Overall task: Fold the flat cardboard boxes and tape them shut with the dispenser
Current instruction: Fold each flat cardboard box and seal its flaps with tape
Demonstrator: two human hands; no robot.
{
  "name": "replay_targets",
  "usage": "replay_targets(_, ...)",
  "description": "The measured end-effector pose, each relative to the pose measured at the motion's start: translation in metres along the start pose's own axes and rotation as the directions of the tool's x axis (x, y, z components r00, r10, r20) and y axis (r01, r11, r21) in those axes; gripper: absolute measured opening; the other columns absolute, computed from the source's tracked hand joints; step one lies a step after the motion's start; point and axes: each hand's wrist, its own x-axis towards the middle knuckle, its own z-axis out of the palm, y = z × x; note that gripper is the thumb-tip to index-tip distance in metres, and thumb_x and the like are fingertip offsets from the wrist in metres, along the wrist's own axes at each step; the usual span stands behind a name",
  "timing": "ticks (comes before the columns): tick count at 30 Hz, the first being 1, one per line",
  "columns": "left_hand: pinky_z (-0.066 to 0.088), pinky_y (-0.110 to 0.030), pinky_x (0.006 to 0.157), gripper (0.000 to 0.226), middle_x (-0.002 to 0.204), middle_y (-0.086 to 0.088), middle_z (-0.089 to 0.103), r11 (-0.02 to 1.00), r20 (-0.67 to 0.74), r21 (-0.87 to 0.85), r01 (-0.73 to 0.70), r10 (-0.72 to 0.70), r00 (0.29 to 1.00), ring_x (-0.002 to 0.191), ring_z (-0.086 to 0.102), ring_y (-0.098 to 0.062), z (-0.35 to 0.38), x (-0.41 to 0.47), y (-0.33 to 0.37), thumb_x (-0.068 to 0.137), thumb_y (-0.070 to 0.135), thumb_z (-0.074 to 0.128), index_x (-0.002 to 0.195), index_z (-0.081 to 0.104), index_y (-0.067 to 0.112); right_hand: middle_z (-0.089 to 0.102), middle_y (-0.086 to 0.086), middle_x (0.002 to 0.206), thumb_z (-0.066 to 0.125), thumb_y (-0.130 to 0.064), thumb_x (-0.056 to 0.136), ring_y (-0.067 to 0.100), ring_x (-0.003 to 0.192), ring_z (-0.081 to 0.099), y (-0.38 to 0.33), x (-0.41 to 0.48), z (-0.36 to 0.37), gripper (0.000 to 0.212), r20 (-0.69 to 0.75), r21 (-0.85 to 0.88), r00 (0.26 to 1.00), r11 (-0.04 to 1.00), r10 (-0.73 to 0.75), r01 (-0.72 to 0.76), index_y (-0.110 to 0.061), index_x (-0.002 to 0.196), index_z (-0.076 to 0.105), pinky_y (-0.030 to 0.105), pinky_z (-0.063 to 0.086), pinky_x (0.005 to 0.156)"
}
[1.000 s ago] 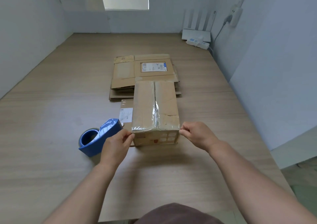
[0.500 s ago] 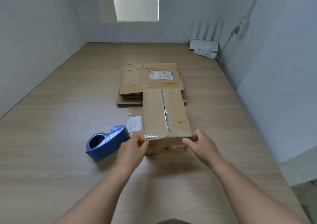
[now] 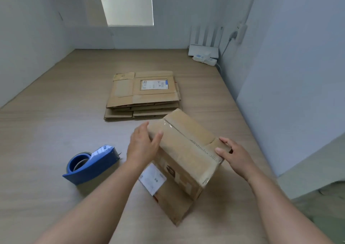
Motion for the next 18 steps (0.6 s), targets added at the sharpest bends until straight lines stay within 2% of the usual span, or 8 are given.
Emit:
replay_targets(2, 0.036, -0.046, 0.107, 0.075, 0.15, -0.004, 0.036, 0.991, 0.025, 0.125, 0.048, -0.052, 0.998, 0.137, 0.033, -0.025, 0.003, 0.012, 0.004, 0.089, 0.054, 0.056, 0.149, 0.027, 0.018, 0.053, 0.005, 0.131, 0.065, -0.028, 0.089, 0.012, 0.102, 0.048, 0.005, 0.003, -0.011, 0.048, 0.073, -0.003, 0.997, 1.0, -0.023, 0.023, -0.024, 0.135, 0.051, 0.022, 0.032, 0.085)
replay_targets(5, 0.047, -0.044, 0.096, 0.072, 0.134, -0.005, 0.051, 0.971, 0.125, 0.209, 0.114, -0.142, 0.982, 0.119, 0.049, -0.025, 0.01, 0.015, 0.002, 0.084, 0.057, 0.059, 0.142, 0.036, 0.019, 0.056, 0.005, 0.13, 0.066, -0.027, 0.088, 0.012, 0.093, 0.05, 0.005, 0.014, -0.018, 0.048, 0.121, -0.017, 0.991, 0.998, -0.057, 0.06, -0.025, 0.134, 0.052, 0.022, 0.037, 0.08)
replay_targets(7, 0.05, -0.043, 0.091, 0.07, 0.125, -0.006, 0.055, 0.961, 0.153, 0.207, 0.182, -0.215, 0.964, 0.109, 0.054, -0.025, 0.013, 0.012, 0.0, 0.081, 0.058, 0.059, 0.136, 0.041, 0.018, 0.052, 0.008, 0.134, 0.064, -0.029, 0.089, 0.018, 0.105, 0.052, 0.001, 0.025, -0.016, 0.051, 0.067, -0.081, 0.997, 0.995, -0.049, 0.054, -0.023, 0.137, 0.049, 0.025, 0.04, 0.087)
replay_targets(9, 0.049, -0.042, 0.091, 0.076, 0.127, -0.01, 0.053, 0.937, 0.117, 0.191, 0.293, -0.318, 0.941, 0.111, 0.054, -0.03, 0.016, 0.007, -0.001, 0.08, 0.06, 0.059, 0.138, 0.036, 0.017, 0.043, 0.013, 0.141, 0.06, -0.036, 0.09, 0.027, 0.125, 0.043, -0.009, 0.032, -0.012, 0.058, -0.086, -0.204, 0.996, 0.979, -0.014, -0.004, -0.017, 0.143, 0.04, 0.033, 0.037, 0.1)
replay_targets(11, 0.048, -0.039, 0.09, 0.081, 0.129, -0.013, 0.052, 0.899, 0.061, 0.114, 0.423, -0.431, 0.9, 0.111, 0.055, -0.035, 0.02, 0.0, 0.002, 0.078, 0.062, 0.057, 0.138, 0.028, 0.015, 0.039, 0.015, 0.14, 0.054, -0.039, 0.093, 0.031, 0.127, 0.04, -0.023, 0.029, -0.008, 0.059, -0.263, -0.241, 0.965, 0.968, 0.004, -0.07, -0.012, 0.142, 0.037, 0.038, 0.039, 0.095)
replay_targets(13, 0.055, -0.042, 0.083, 0.076, 0.122, -0.013, 0.056, 0.854, 0.068, -0.031, 0.52, -0.517, 0.853, 0.098, 0.061, -0.035, 0.027, -0.009, 0.006, 0.075, 0.061, 0.058, 0.125, 0.025, 0.016, 0.047, 0.014, 0.13, 0.048, -0.042, 0.095, 0.031, 0.115, 0.048, -0.036, 0.019, -0.002, 0.048, -0.365, -0.233, 0.931, 0.97, -0.019, -0.072, -0.01, 0.13, 0.046, 0.034, 0.039, 0.079)
replay_targets(16, 0.06, -0.045, 0.063, 0.079, 0.116, -0.011, 0.055, 0.727, 0.16, -0.33, 0.602, -0.585, 0.795, 0.085, 0.066, -0.034, 0.043, -0.024, 0.014, 0.073, 0.051, 0.067, 0.125, 0.02, 0.017, 0.058, 0.01, 0.115, 0.041, -0.054, 0.094, 0.03, 0.102, 0.056, -0.046, 0.003, 0.017, 0.049, -0.331, -0.24, 0.943, 0.964, 0.025, -0.11, -0.01, 0.112, 0.051, 0.033, 0.036, 0.071)
replay_targets(18, 0.058, -0.05, 0.075, 0.104, 0.131, -0.017, 0.047, 0.678, 0.178, -0.392, 0.622, -0.607, 0.775, 0.101, 0.063, -0.034, 0.05, -0.032, 0.013, 0.07, 0.05, 0.073, 0.142, 0.007, 0.016, 0.06, 0.01, 0.118, 0.038, -0.065, 0.09, 0.029, 0.107, 0.058, -0.049, -0.002, 0.034, 0.063, -0.213, -0.245, 0.974, 0.961, 0.079, -0.132, -0.009, 0.118, 0.048, 0.035, 0.041, 0.075)
